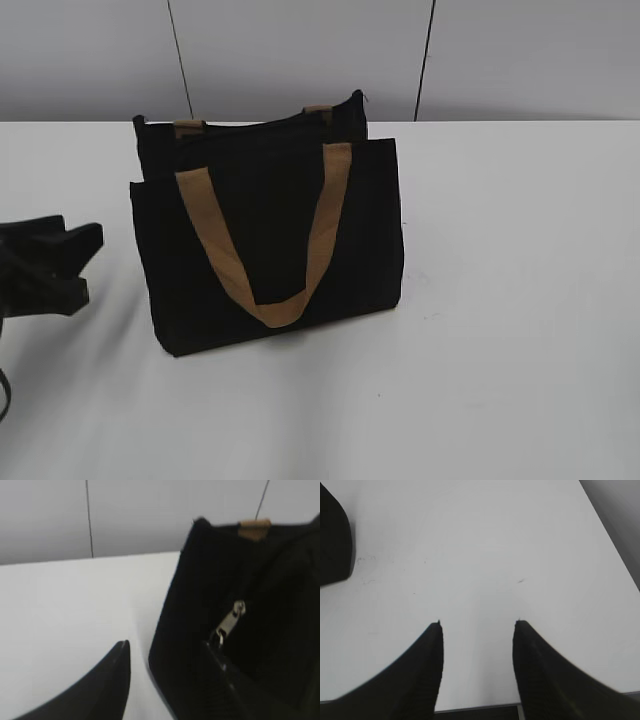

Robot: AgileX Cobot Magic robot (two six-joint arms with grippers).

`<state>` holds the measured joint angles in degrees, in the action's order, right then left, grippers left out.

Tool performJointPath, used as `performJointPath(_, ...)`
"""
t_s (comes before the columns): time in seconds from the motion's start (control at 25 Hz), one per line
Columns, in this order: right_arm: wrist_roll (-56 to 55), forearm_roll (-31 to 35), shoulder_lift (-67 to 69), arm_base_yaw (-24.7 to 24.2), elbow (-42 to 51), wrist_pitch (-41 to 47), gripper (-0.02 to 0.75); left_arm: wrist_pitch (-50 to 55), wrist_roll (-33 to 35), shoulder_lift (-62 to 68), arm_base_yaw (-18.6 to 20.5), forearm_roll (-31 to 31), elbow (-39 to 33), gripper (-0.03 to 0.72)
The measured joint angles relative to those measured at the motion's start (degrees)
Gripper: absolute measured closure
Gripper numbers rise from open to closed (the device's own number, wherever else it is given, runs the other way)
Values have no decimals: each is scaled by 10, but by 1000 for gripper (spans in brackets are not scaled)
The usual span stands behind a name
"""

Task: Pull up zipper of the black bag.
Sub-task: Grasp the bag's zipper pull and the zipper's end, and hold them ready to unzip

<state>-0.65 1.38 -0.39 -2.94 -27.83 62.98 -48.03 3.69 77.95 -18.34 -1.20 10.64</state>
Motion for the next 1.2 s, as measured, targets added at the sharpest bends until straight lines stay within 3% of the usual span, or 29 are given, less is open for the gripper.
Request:
performJointPath(0.44, 0, 0, 0, 0, 0, 0, 377, -202, 0, 280, 0, 94, 15, 348)
performJointPath(0.92, 0, 0, 0, 0, 0, 0, 377, -210, -24, 304, 0, 127, 61, 276)
performJointPath(1.2, 0, 0, 0, 0, 0, 0, 377, -163, -31, 304, 0, 144, 107, 302)
